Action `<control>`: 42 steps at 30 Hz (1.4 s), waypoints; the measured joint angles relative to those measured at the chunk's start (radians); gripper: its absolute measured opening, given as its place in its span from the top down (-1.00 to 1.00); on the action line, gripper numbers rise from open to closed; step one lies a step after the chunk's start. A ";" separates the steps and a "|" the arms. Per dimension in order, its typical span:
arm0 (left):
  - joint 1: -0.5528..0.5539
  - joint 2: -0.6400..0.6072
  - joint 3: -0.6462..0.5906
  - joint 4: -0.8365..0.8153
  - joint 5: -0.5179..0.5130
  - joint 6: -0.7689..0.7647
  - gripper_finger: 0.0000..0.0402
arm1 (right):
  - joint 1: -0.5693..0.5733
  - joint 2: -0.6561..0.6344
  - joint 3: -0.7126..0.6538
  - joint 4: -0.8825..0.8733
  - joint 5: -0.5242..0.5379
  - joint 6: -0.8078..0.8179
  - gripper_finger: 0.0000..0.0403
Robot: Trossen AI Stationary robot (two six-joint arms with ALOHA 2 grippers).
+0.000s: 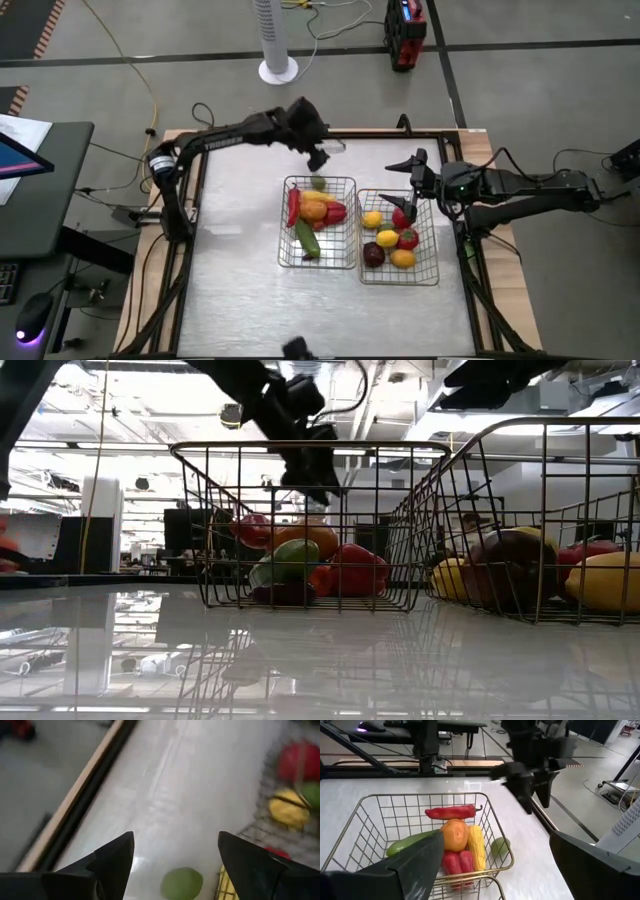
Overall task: Sort produce into baskets
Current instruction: Put the lime into the right wire basket
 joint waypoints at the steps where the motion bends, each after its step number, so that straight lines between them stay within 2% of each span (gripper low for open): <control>1: 0.024 0.004 0.000 -0.005 0.015 -0.050 -0.37 | 0.000 0.000 0.000 0.003 0.000 0.000 -0.93; 6: 0.118 0.057 0.001 -0.058 0.119 -0.211 -0.37 | -0.006 0.000 0.000 0.014 0.000 -0.008 -0.93; 9: 0.140 0.094 0.001 -0.094 0.162 -0.218 -0.37 | -0.005 0.000 0.000 0.023 0.000 -0.008 -0.93; 18: 0.149 0.133 0.000 -0.110 0.201 -0.279 -0.37 | -0.006 0.000 0.000 0.029 0.000 -0.018 -0.93; 25: 0.081 0.185 0.000 -0.116 0.141 -0.234 -0.38 | -0.008 0.000 0.000 0.030 0.000 -0.019 -0.93; 30: 0.049 0.199 0.002 -0.070 0.101 -0.206 -0.47 | -0.004 0.000 0.000 0.030 -0.001 -0.019 -0.93; 36: 0.049 0.199 0.002 -0.057 0.082 -0.348 -0.63 | -0.008 0.000 0.000 0.029 -0.001 -0.019 -0.93; 42: 0.047 0.199 0.002 -0.077 0.090 -0.471 -0.65 | -0.008 0.000 0.000 0.029 -0.001 -0.019 -0.93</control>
